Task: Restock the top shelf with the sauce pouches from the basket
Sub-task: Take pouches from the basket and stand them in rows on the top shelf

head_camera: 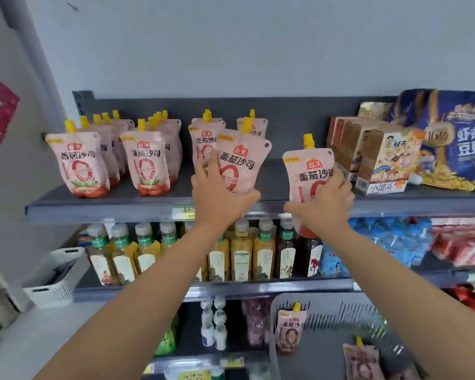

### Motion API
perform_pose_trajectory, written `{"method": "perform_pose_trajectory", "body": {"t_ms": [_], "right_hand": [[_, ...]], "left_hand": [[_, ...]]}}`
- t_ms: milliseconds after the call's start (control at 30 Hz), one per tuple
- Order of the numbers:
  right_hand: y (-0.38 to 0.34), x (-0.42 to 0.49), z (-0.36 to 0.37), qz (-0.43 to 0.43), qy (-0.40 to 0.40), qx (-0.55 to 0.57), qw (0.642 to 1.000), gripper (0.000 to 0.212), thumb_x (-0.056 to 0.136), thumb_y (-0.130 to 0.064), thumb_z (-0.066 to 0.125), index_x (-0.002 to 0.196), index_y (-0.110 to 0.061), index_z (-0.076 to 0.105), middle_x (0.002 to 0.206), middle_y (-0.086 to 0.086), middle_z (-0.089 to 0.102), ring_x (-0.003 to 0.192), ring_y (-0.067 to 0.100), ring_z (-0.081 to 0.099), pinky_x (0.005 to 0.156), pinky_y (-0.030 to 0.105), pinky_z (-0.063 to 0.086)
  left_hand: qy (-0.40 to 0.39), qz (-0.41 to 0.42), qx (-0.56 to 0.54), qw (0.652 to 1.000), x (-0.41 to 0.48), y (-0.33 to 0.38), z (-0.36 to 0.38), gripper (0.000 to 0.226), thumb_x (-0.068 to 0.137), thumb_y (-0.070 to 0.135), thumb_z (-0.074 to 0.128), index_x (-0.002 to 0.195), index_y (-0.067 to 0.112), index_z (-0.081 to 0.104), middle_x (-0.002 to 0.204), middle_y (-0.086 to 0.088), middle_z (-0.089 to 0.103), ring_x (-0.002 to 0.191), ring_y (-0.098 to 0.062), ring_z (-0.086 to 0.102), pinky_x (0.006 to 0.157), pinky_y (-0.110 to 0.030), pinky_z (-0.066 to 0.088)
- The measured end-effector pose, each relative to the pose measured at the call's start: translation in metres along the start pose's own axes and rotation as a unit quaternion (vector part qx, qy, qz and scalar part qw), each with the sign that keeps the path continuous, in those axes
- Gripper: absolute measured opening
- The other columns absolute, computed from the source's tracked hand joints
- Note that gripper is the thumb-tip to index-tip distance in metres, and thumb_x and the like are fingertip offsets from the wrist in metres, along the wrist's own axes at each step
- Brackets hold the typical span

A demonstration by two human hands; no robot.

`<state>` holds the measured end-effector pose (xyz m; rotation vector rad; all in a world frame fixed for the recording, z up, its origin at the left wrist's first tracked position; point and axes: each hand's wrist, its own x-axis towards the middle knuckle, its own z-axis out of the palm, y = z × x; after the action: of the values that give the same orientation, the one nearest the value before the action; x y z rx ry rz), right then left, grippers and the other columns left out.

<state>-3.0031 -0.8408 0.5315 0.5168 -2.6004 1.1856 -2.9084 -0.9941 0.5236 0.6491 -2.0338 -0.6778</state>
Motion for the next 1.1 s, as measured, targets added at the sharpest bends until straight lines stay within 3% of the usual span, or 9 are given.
{"method": "perform_pose_trajectory", "body": {"t_ms": [133,300,700,1100], "right_hand": [[-0.02,0.037,0.01,-0.037,-0.021,0.051,0.998,0.122,0.06,-0.034,0.086,0.149,-0.011,0.006,0.148,0.014,0.02,0.136,0.035,0.019,0.106,0.053,0.027],[-0.037,0.083,0.029,-0.076,-0.04,0.108,0.99,0.119,0.059,-0.029,0.086,0.148,-0.013,0.009,0.146,0.012,0.021,0.134,0.033,0.021,0.105,0.053,0.028],[-0.058,0.116,0.1,-0.085,-0.071,0.108,0.988,0.12,0.058,-0.031,0.086,0.148,-0.016,0.008,0.144,0.009,0.022,0.133,0.029,0.023,0.106,0.051,0.031],[-0.079,0.109,0.155,-0.059,-0.062,0.097,0.992,0.133,0.06,-0.036,0.087,0.151,-0.011,-0.007,0.142,0.012,0.018,0.131,0.029,0.021,0.106,0.05,0.031]], "left_hand": [[0.064,-0.039,-0.003,0.997,0.046,-0.005,0.01,0.112,0.051,0.053,0.067,0.147,0.019,0.022,0.135,-0.006,0.035,0.123,-0.029,0.035,0.102,-0.047,0.038],[0.094,-0.091,0.033,0.991,0.095,-0.024,0.03,0.113,0.061,0.047,0.079,0.15,0.017,0.015,0.144,-0.01,0.029,0.131,-0.032,0.028,0.107,-0.046,0.029],[0.079,-0.189,0.065,0.977,0.16,-0.091,0.073,0.111,0.06,0.047,0.084,0.144,0.013,0.021,0.144,-0.013,0.028,0.135,-0.033,0.026,0.107,-0.05,0.028],[0.035,-0.153,-0.071,0.985,0.179,-0.117,0.076,0.105,0.051,0.039,0.091,0.129,0.015,0.024,0.134,-0.006,0.033,0.126,-0.027,0.034,0.105,-0.05,0.036]]}}
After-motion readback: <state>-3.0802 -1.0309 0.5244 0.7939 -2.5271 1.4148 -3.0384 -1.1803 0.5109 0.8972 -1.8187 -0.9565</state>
